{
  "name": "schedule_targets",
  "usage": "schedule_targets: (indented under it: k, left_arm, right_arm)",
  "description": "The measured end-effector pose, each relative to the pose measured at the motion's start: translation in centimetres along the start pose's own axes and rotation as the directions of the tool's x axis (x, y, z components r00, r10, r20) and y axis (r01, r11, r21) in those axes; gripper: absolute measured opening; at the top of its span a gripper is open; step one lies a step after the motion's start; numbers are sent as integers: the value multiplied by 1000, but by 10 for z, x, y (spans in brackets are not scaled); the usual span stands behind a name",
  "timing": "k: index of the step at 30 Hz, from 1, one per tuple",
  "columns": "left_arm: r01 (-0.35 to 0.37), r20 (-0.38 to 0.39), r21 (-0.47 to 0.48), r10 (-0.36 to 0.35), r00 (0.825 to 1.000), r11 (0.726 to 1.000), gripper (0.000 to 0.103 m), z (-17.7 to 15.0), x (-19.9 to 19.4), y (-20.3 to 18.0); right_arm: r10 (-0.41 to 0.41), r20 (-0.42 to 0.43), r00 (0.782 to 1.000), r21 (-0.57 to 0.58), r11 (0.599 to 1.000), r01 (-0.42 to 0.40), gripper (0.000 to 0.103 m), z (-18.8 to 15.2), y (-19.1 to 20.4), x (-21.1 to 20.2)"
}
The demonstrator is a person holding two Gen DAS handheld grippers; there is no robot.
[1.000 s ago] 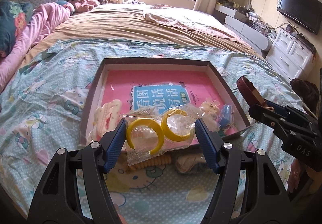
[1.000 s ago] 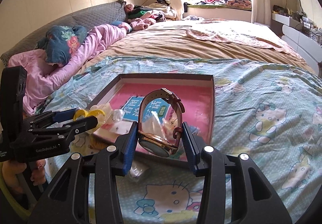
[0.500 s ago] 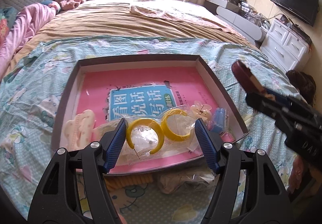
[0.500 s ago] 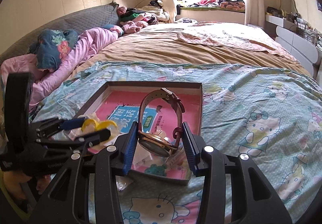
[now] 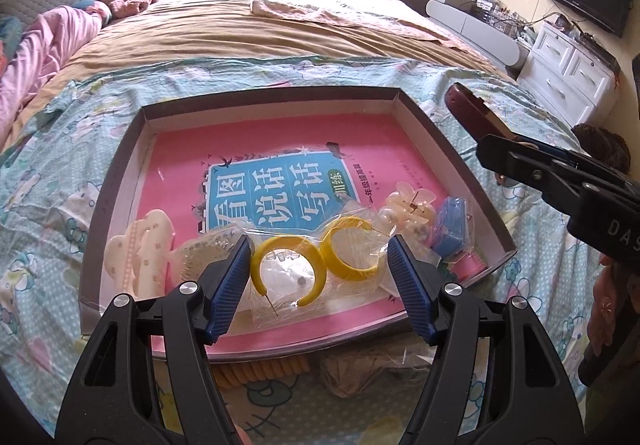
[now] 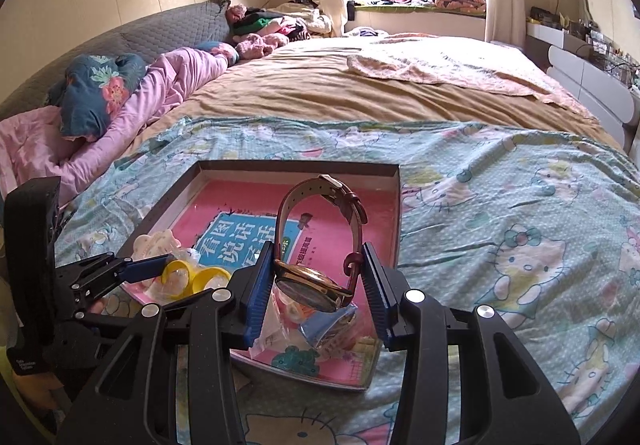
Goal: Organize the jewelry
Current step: 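Carry the watch with the right tool while the left carries the bangles over the tray, then open the left tool to drop the bangles while the right releases the watch into the tray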
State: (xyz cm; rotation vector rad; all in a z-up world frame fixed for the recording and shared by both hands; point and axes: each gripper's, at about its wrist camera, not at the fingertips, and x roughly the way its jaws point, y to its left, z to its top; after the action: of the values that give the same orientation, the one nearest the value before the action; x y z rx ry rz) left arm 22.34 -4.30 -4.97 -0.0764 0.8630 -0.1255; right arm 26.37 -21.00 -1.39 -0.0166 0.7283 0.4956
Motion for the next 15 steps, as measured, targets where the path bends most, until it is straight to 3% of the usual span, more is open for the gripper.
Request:
schedule_targets:
  k: [15]
  left_arm:
    - [4,-6,-9,-4,1000,1000,67,-1,3,5]
  right_arm:
    - [-4,-80,997,14,1000,5,41,-4,-9,33]
